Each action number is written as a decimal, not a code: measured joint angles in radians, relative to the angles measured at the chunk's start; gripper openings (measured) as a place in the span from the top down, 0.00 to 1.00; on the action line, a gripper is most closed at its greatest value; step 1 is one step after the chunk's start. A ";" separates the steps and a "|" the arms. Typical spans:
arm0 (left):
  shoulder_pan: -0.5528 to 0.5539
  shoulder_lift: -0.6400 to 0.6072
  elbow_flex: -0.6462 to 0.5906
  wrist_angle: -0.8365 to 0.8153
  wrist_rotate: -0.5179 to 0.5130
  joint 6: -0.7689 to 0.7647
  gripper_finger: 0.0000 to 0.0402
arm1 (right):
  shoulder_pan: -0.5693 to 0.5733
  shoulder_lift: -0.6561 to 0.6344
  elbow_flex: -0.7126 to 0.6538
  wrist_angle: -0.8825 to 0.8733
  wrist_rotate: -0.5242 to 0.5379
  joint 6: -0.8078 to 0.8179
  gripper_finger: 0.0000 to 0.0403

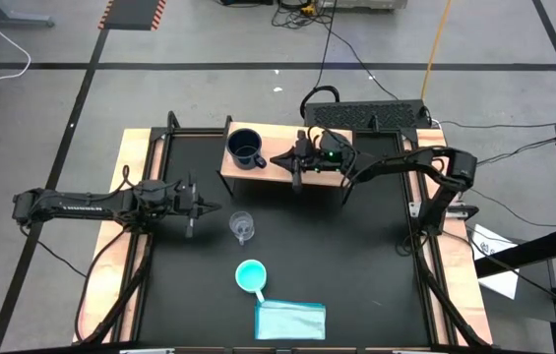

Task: Stack small to large cups/mugs on shelf
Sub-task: Put the dark blue mug on the shelf

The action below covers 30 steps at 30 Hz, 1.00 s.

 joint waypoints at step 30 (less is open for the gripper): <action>0.000 0.000 0.000 0.034 0.121 0.032 0.99 | -0.002 0.021 0.010 0.001 -0.031 -0.049 1.00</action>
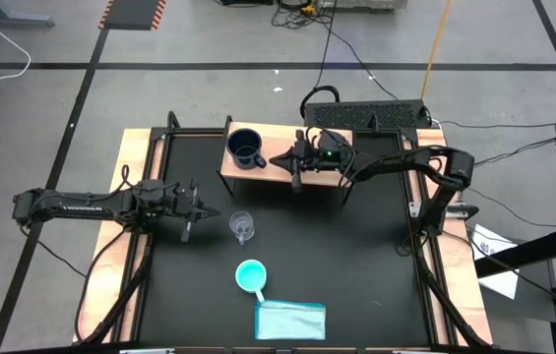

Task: Stack small to large cups/mugs on shelf
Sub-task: Put the dark blue mug on the shelf

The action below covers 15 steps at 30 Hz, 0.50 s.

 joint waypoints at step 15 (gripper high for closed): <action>-0.001 0.000 0.000 -0.024 0.000 -0.019 0.99 | -0.002 0.091 0.094 -0.033 -0.002 0.005 1.00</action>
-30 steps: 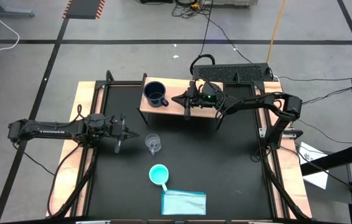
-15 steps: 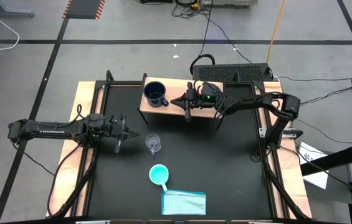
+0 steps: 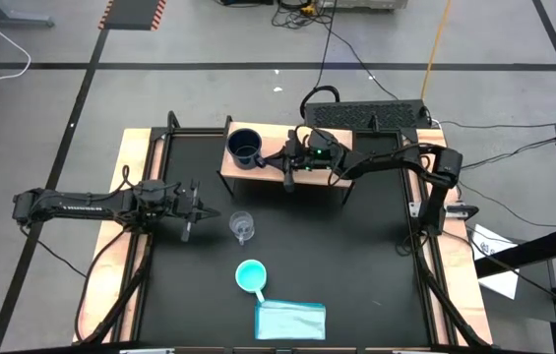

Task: Stack small to large cups/mugs on shelf
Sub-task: Put the dark blue mug on the shelf

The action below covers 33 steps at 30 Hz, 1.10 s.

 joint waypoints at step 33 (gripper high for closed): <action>0.000 0.000 0.000 0.000 0.000 0.012 0.96 | 0.049 0.000 0.006 0.015 -0.082 -0.003 1.00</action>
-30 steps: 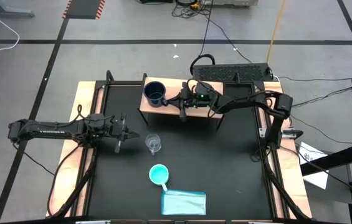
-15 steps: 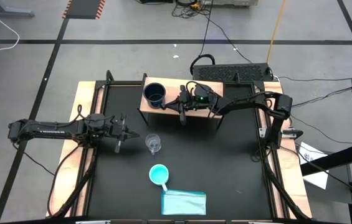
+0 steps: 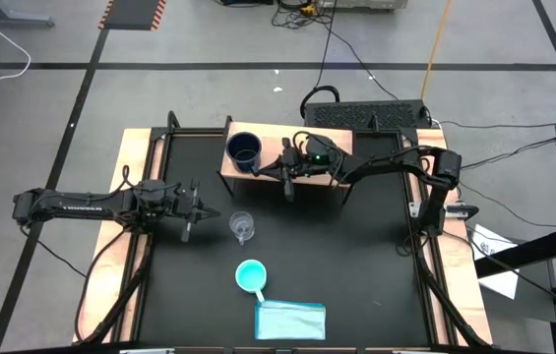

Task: Stack small to large cups/mugs on shelf
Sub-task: Put the dark blue mug on the shelf

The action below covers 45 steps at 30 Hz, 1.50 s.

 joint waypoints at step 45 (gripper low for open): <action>0.000 0.000 0.000 -0.001 0.000 -0.038 0.94 | 0.026 0.000 0.015 -0.008 -0.067 0.000 1.00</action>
